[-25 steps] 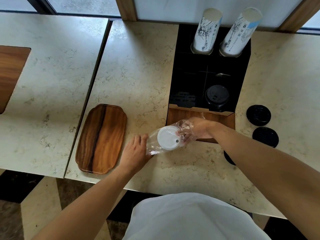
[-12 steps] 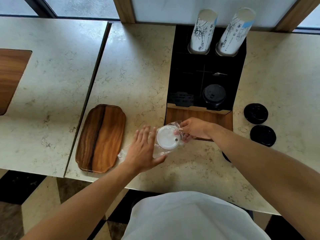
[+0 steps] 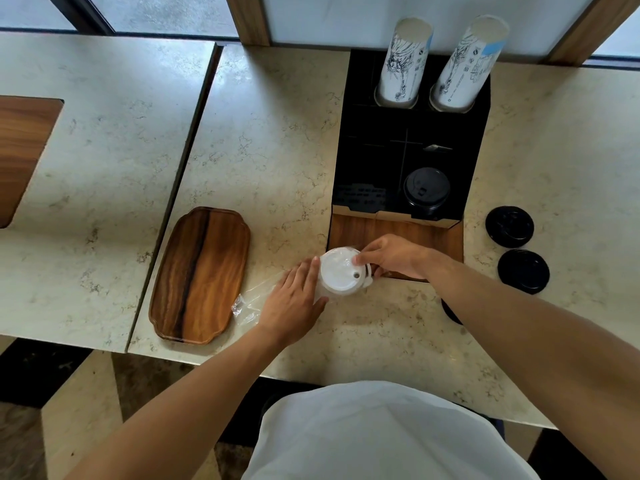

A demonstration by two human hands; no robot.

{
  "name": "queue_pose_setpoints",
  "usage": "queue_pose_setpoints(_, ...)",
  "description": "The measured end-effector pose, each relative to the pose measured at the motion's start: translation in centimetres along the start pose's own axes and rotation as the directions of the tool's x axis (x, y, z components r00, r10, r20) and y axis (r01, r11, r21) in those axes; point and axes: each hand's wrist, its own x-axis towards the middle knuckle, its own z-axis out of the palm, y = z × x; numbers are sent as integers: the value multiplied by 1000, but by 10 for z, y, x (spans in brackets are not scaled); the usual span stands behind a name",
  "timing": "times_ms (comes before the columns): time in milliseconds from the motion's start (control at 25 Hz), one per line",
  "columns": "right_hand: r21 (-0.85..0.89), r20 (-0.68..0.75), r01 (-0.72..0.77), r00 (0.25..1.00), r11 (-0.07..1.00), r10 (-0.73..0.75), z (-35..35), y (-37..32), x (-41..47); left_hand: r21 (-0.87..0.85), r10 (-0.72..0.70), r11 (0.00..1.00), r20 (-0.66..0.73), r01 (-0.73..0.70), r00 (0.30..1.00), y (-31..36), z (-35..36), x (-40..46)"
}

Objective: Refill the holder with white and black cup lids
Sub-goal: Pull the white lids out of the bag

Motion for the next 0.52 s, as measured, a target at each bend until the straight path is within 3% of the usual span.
queue_pose_setpoints(320, 66, -159, 17, 987, 998, -7, -5, 3, -4, 166, -130, 976, -79, 141, 988, 12, -3, -5)
queue_pose_setpoints(520, 31, -147, 55, 988, 998, -50, -2, -3, -4, 49, -71, 995, -234, 84, 970, 4, -9, -6)
